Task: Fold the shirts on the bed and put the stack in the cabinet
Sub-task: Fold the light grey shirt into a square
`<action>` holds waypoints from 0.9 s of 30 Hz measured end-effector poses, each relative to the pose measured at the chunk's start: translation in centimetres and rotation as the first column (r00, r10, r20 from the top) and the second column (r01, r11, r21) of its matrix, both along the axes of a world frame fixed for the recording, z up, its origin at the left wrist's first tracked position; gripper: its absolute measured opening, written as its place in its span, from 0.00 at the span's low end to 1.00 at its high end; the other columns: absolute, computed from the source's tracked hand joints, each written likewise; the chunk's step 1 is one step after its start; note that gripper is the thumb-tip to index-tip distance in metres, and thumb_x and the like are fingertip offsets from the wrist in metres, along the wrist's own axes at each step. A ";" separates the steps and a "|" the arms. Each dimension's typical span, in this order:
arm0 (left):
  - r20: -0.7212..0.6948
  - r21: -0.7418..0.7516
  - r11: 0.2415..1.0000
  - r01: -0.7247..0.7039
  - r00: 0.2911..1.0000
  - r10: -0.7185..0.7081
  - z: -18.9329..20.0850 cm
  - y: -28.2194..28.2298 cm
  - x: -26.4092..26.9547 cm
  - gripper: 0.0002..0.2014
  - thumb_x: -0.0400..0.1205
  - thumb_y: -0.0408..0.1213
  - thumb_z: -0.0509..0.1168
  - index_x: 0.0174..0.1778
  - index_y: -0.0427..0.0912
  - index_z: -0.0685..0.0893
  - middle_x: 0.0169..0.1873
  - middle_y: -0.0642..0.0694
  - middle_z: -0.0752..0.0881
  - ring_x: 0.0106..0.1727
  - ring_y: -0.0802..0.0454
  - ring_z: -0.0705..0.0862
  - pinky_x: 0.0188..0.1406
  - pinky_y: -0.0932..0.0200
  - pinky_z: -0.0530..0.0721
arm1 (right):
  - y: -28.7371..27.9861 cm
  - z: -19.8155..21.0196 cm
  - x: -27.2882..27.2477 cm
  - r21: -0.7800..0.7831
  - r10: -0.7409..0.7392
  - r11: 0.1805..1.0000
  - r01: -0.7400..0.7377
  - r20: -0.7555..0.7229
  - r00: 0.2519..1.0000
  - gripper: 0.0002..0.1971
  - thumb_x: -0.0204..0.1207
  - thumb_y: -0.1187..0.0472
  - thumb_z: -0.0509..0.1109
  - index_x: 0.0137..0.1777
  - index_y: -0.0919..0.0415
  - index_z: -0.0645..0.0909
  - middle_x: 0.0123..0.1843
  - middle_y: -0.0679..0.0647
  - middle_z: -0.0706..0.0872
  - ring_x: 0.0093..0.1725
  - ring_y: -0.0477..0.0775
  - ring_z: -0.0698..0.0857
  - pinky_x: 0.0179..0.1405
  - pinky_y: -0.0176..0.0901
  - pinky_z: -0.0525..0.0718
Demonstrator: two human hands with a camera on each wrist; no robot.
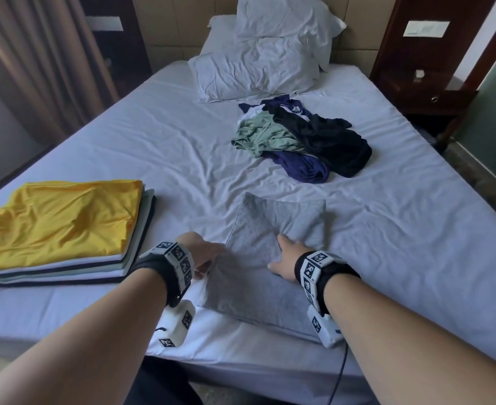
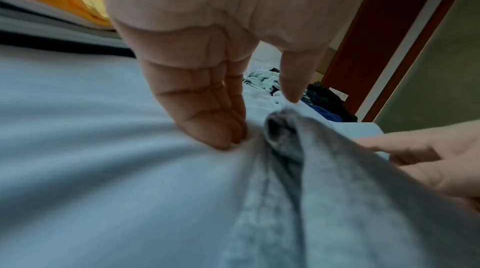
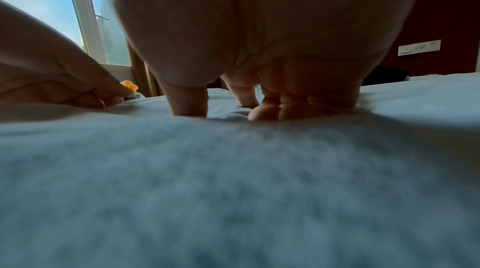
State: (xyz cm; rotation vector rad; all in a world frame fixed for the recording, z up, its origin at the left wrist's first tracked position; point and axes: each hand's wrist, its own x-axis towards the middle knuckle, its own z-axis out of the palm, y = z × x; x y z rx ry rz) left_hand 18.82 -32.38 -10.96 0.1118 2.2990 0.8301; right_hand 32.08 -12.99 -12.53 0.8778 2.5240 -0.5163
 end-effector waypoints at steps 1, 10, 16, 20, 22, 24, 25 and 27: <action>0.010 -0.010 1.000 0.007 1.000 -0.007 -0.1 0.3 0.1 0.24 0.73 0.57 0.79 0.43 0.36 0.88 0.34 0.41 0.90 0.36 0.43 0.90 0.46 0.42 0.94 | 0.0 0.0 -0.1 0.002 -0.001 1.000 0.001 0.007 1.000 0.48 0.77 0.37 0.68 0.89 0.46 0.43 0.86 0.64 0.63 0.81 0.70 0.69 0.79 0.63 0.68; -0.156 -0.166 0.919 0.359 0.910 -0.384 4.7 4.9 2.9 0.24 0.73 0.54 0.78 0.60 0.45 0.87 0.53 0.46 0.89 0.54 0.47 0.88 0.56 0.55 0.86 | 0.2 3.2 0.8 0.023 0.063 0.998 -0.061 -0.164 0.984 0.36 0.76 0.42 0.69 0.82 0.45 0.59 0.75 0.59 0.76 0.68 0.67 0.82 0.66 0.57 0.82; -0.367 -0.314 0.692 0.650 0.589 -0.720 12.4 7.7 6.0 0.20 0.84 0.40 0.71 0.72 0.41 0.82 0.66 0.43 0.87 0.67 0.44 0.85 0.54 0.61 0.77 | 0.4 10.6 1.6 0.223 0.376 0.926 -0.303 -0.523 0.765 0.44 0.77 0.71 0.62 0.86 0.33 0.53 0.91 0.44 0.42 0.89 0.56 0.42 0.86 0.60 0.52; -0.404 -0.497 0.529 0.688 0.356 -0.843 19.0 6.7 7.0 0.16 0.83 0.41 0.68 0.67 0.53 0.85 0.56 0.48 0.88 0.58 0.47 0.85 0.53 0.60 0.77 | 1.2 15.3 2.6 0.351 0.473 0.876 -0.331 -0.494 0.729 0.23 0.73 0.51 0.72 0.68 0.35 0.75 0.80 0.43 0.75 0.89 0.55 0.54 0.86 0.65 0.40; -0.414 -0.501 0.495 0.710 0.305 -0.858 21.4 6.1 7.2 0.18 0.80 0.39 0.71 0.66 0.58 0.86 0.51 0.53 0.90 0.54 0.52 0.86 0.51 0.63 0.79 | 1.2 17.5 3.7 0.397 0.463 0.867 -0.302 -0.413 0.784 0.07 0.74 0.48 0.70 0.48 0.38 0.75 0.50 0.42 0.86 0.76 0.55 0.76 0.84 0.70 0.35; -0.440 -0.509 0.493 0.705 0.278 -0.854 23.3 5.6 7.2 0.20 0.79 0.38 0.73 0.67 0.59 0.86 0.51 0.56 0.90 0.53 0.55 0.86 0.50 0.67 0.79 | 1.3 19.5 4.8 0.436 0.453 0.854 -0.285 -0.352 0.819 0.09 0.74 0.48 0.69 0.39 0.43 0.70 0.36 0.42 0.79 0.61 0.54 0.84 0.85 0.67 0.43; -0.459 -0.527 0.500 0.687 0.266 -0.848 24.1 5.4 7.3 0.18 0.79 0.40 0.74 0.65 0.58 0.86 0.49 0.57 0.90 0.52 0.55 0.86 0.51 0.64 0.79 | 1.4 20.4 5.4 0.443 0.448 0.852 -0.279 -0.338 0.828 0.10 0.74 0.48 0.70 0.37 0.45 0.71 0.35 0.42 0.78 0.56 0.54 0.85 0.81 0.62 0.57; -0.491 -0.581 0.517 0.629 0.237 -0.839 25.2 4.6 7.4 0.12 0.79 0.44 0.75 0.57 0.57 0.85 0.43 0.58 0.86 0.49 0.53 0.84 0.50 0.58 0.77 | 1.7 22.1 6.7 0.435 0.430 0.859 -0.269 -0.330 0.840 0.09 0.75 0.48 0.72 0.38 0.48 0.77 0.36 0.45 0.81 0.48 0.55 0.84 0.55 0.49 0.78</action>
